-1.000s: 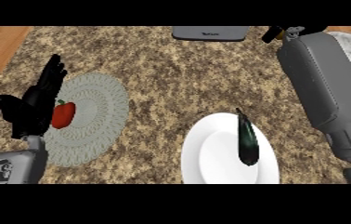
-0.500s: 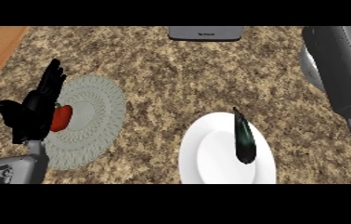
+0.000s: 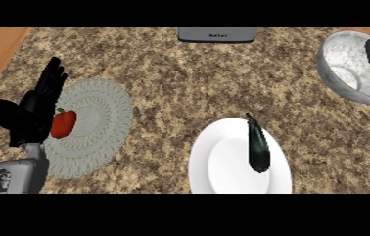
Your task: Pick the lemon from the plate and place it in the bowl
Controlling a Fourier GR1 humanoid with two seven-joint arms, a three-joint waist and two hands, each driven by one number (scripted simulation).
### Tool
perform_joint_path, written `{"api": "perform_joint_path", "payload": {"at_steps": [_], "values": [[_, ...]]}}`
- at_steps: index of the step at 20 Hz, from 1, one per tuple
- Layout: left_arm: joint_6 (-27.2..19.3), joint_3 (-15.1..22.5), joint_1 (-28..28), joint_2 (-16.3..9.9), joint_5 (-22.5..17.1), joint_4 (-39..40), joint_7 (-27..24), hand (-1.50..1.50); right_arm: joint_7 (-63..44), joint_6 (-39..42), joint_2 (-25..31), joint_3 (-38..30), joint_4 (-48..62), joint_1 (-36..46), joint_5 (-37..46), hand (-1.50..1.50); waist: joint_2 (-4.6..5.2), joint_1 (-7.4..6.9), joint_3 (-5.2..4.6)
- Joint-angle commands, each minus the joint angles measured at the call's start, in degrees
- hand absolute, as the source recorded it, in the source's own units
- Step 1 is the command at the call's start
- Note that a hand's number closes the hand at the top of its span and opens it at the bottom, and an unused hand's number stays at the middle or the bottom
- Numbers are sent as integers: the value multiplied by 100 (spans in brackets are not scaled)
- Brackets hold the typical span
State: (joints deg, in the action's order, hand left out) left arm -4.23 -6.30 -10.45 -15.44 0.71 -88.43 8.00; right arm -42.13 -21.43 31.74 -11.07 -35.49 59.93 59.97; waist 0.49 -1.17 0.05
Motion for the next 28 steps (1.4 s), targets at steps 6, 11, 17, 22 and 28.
{"api": "perform_joint_path", "payload": {"at_steps": [6,11,17,22,28], "values": [[128,-10,317,-2,-45,-427,88,0,1648,-867,581,-764,1251,-384,-597,150,12,-79,7],[147,-49,39,51,-45,121,-134,0,989,71,834,-494,2172,-333,-176,150,89,-139,-10],[159,-81,-71,38,10,311,-220,0,1792,113,998,-1278,2463,-556,-1013,-150,55,-105,13],[14,158,-11,240,201,159,-132,0,3068,48,1021,-1894,2237,-880,-1728,-150,48,-55,24],[96,-188,64,18,-20,172,-40,0,3971,-931,836,-3143,1359,-677,-3053,-150,-31,78,26]]}}
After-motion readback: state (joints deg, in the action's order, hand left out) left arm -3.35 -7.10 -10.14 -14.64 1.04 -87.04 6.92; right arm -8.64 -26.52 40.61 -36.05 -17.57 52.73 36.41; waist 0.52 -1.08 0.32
